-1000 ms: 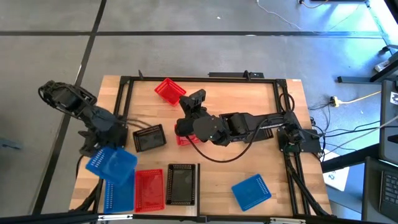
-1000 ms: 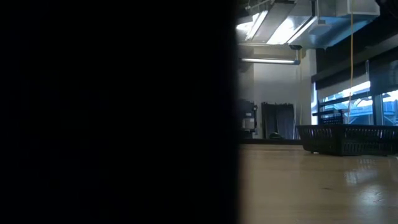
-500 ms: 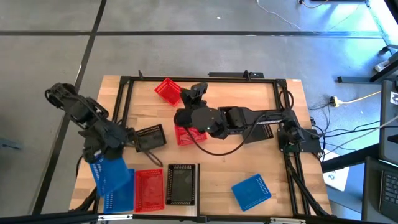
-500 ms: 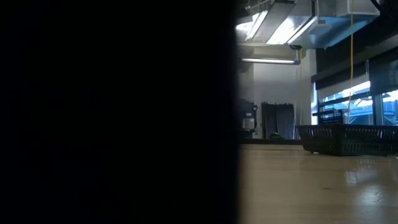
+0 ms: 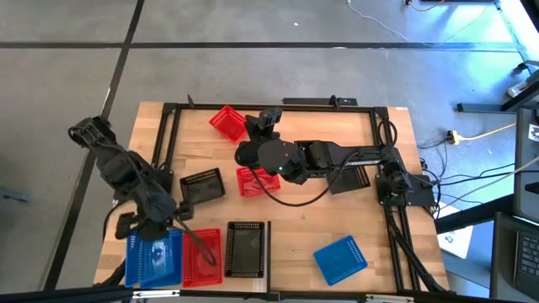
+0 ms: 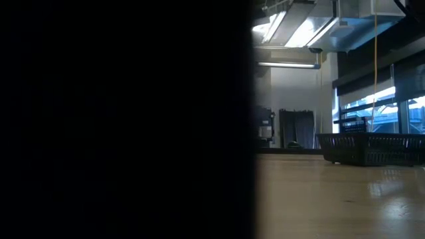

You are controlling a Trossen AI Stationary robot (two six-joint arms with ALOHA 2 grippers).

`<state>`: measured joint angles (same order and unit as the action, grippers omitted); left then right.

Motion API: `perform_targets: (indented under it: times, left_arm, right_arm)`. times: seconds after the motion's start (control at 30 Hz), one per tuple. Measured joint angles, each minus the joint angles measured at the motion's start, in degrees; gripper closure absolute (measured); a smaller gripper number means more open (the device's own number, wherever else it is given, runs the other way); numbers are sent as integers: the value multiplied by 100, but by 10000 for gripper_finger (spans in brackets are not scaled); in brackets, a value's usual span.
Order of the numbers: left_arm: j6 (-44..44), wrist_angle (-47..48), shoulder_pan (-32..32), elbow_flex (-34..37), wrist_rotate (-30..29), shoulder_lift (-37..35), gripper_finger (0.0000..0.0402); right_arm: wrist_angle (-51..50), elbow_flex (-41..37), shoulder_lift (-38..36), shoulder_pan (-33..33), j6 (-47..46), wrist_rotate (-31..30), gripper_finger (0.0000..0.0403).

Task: Stack baskets on shelf by color
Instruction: Stack the left blue bin on top of the other blue bin on the shelf

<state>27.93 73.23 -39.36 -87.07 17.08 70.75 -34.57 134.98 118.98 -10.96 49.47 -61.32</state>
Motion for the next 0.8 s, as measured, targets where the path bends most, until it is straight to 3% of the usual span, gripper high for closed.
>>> perform_targets:
  times: [0.2,0.47,0.8]
  left_arm:
    - [37,130,-23,0,-16,275,401]
    - [-1008,-73,-19,0,-692,291,394]
    - [-826,-82,-159,0,-398,291,399]
  right_arm:
    - [-2,0,2,-2,4,-2,304]
    - [-4,0,2,-2,20,-4,304]
    - [-4,0,2,-2,33,-6,304]
